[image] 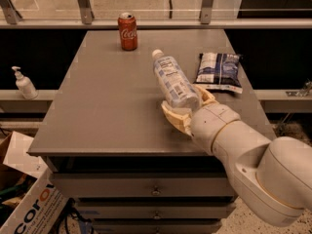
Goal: Move blue plastic bottle near blue chip bag
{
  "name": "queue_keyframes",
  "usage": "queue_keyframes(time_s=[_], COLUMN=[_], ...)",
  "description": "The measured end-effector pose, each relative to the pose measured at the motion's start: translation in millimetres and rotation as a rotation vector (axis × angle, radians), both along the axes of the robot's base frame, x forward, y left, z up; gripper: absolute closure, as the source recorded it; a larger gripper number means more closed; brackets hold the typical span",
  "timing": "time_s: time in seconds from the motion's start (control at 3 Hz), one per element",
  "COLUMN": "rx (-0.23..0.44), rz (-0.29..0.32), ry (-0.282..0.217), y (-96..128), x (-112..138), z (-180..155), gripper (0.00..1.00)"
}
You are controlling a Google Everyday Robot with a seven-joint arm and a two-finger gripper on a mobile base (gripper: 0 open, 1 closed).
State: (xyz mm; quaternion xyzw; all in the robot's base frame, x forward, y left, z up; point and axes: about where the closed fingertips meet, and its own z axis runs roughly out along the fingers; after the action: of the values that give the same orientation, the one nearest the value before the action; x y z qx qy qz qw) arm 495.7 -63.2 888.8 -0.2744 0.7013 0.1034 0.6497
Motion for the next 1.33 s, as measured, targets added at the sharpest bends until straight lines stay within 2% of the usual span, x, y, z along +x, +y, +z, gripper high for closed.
queue_keyframes(time_s=[0.33,0.67,1.0,1.33], rx=[-0.048,-0.093,-0.141,-0.171], rz=[-0.068,-0.143,-0.194,-0.222], ry=[0.000,-0.010,0.012,0.051], y=[-15,-40,-58,-66], x=[29,51,65,69], z=[-16,-24,-34,-42], gripper=[1.00,1.00,1.00,1.00])
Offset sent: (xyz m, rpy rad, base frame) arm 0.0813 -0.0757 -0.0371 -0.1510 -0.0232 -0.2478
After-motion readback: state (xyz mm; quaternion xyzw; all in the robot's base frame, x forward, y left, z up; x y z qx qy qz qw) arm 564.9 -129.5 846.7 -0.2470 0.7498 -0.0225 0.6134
